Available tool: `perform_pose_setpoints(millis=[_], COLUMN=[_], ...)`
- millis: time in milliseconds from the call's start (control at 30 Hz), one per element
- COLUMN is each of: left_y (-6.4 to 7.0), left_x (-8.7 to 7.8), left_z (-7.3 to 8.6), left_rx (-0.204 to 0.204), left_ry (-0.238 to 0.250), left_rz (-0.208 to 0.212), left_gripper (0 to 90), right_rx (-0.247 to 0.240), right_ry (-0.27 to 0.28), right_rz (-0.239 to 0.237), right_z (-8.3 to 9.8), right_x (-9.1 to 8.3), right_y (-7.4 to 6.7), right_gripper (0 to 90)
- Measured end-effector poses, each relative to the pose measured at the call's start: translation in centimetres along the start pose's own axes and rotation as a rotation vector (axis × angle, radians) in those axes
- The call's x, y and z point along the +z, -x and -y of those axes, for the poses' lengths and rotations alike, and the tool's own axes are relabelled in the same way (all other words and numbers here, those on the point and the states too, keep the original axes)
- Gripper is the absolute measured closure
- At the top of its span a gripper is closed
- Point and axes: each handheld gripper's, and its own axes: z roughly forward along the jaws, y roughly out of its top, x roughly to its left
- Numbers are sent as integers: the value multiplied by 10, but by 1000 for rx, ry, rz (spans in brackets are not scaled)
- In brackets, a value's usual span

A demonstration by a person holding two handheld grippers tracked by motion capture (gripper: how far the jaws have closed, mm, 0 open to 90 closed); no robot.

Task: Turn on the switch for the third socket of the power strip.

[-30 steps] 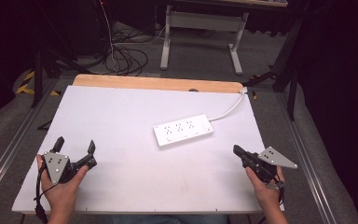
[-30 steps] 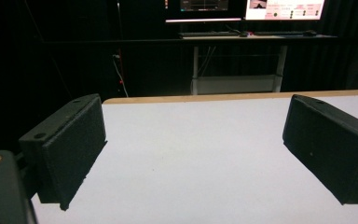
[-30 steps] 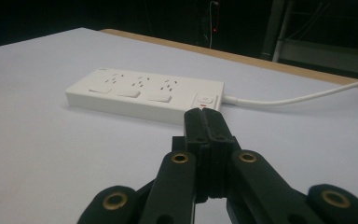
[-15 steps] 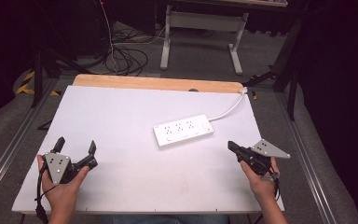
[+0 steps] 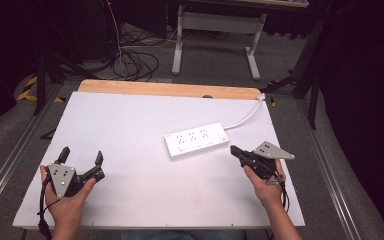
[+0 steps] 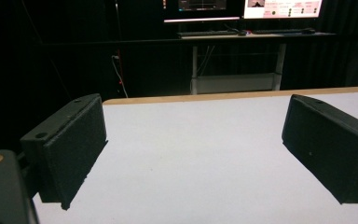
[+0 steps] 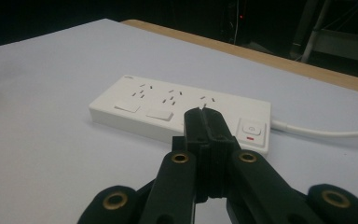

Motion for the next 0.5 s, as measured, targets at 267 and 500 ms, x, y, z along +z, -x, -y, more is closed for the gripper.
perform_pose_setpoints(millis=[267, 500], left_y=[0, 0], left_x=[0, -1], left_z=[0, 0], left_rx=[0, 3], left_ry=[2, 3], left_rz=[0, -1], left_gripper=[69, 69], right_rx=[-14, -30], right_ry=[-12, -29], right_rz=[-14, -27], right_z=[-6, -10], right_x=[11, 19], right_y=[-7, -12], right_gripper=[900, 900])
